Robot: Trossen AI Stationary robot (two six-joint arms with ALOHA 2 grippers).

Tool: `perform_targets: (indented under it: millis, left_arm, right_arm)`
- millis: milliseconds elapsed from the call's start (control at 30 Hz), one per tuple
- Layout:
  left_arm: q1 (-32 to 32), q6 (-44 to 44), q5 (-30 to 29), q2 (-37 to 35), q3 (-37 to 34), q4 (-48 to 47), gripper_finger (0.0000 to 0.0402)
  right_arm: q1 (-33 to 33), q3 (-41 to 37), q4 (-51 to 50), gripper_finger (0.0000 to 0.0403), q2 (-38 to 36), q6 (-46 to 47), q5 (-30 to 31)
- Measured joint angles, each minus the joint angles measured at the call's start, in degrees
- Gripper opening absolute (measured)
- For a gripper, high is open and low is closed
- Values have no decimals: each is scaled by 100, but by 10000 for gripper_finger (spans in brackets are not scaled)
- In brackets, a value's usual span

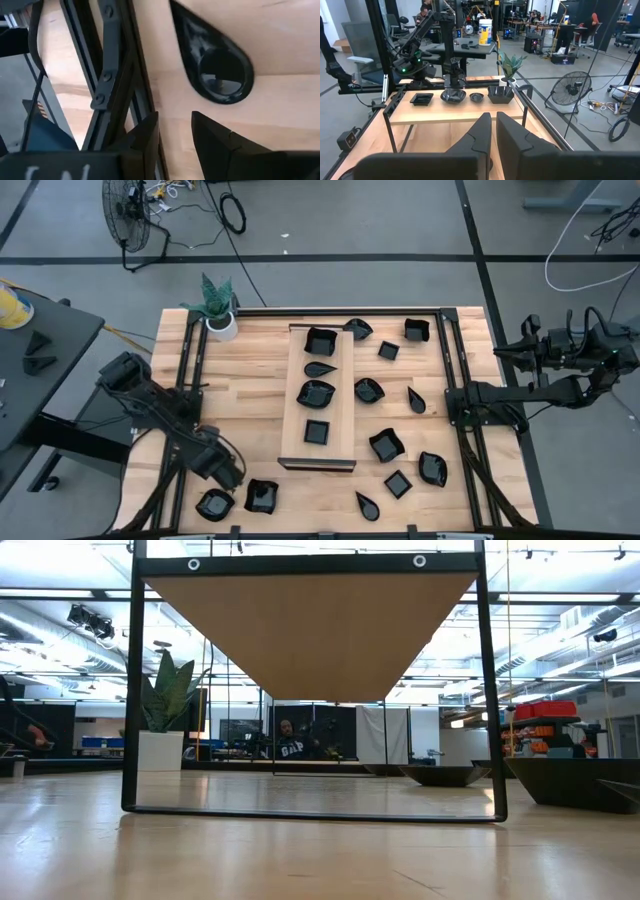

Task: Pick & Place Mini shaped plates
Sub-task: Stack the drop shaped plate on top of the drop shaped plate

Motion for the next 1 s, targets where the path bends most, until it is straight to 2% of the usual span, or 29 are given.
perform_targets:
  millis: [267, 500, 1000]
  left_arm:
    - [-211, -574, -642, 0, 0, 100, 122]
    - [-333, -795, -539, 0, -337, 412, 122]
    - [-324, -864, -906, 0, -914, 968, 122]
  right_arm:
    - [0, -1, 0, 34, 0, -1, 0]
    - [1, 1, 0, 34, 0, 0, 0]
    - [1, 1, 0, 34, 0, 0, 0]
